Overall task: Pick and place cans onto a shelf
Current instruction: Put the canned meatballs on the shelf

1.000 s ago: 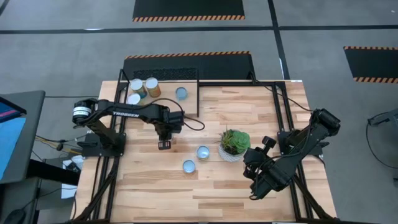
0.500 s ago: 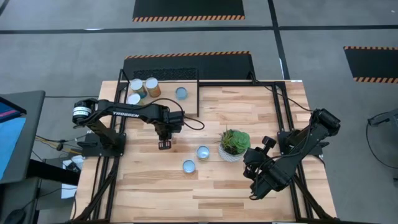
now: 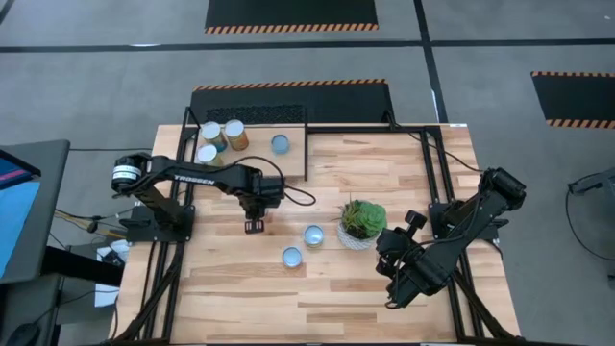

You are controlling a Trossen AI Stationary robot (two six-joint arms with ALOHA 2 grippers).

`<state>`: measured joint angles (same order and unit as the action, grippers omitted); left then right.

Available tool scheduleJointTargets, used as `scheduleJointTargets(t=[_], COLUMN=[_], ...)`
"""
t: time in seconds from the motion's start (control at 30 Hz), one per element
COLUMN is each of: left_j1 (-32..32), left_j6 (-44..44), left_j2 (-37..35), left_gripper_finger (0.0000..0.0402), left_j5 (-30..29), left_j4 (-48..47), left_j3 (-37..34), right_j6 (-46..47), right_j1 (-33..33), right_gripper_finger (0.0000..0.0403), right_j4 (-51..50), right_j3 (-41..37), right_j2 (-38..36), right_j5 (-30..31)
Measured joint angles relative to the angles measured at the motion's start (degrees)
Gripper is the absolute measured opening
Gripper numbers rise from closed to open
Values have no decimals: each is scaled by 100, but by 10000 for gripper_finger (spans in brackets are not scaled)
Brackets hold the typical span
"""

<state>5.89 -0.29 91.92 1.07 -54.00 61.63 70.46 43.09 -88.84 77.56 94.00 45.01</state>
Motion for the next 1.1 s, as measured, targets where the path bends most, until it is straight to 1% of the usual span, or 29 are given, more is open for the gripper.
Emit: scheduleJointTargets(t=[0.1,0.23,0.4,0.47,0.57,0.63,0.73,0.83,0.97,1.1], left_j1=[4,2,0,0,0,11,13,15,56,323], left_j6=[-45,-163,-252,-254,-278,-326,-389,-218,130,609], left_j2=[1,-20,-19,-17,-14,-12,33,29,28,9], left_gripper_finger=[45,45,45,37,10,7,4,2,2,1], left_j5=[-114,-126,-191,-199,-203,-247,-300,-376,-942,-1261], left_j4=[132,279,296,331,441,488,301,-50,-598,-778], left_j3=[-172,-360,-383,-388,-397,-367,-175,245,824,1237], right_j6=[0,0,-2,-16,-24,-34,-44,-46,-51,-61], right_j1=[0,0,0,0,0,0,0,-7,-7,-4], right_gripper_finger=[28,28,28,28,28,28,28,28,28,28], right_j4=[3,6,4,4,4,1,-1,-2,-2,0], right_j3=[0,0,0,0,0,0,0,0,0,0], right_j2=[1,0,0,0,0,1,0,2,0,2], right_j5=[-11,-11,-11,-11,-9,-9,-7,-4,0,7])
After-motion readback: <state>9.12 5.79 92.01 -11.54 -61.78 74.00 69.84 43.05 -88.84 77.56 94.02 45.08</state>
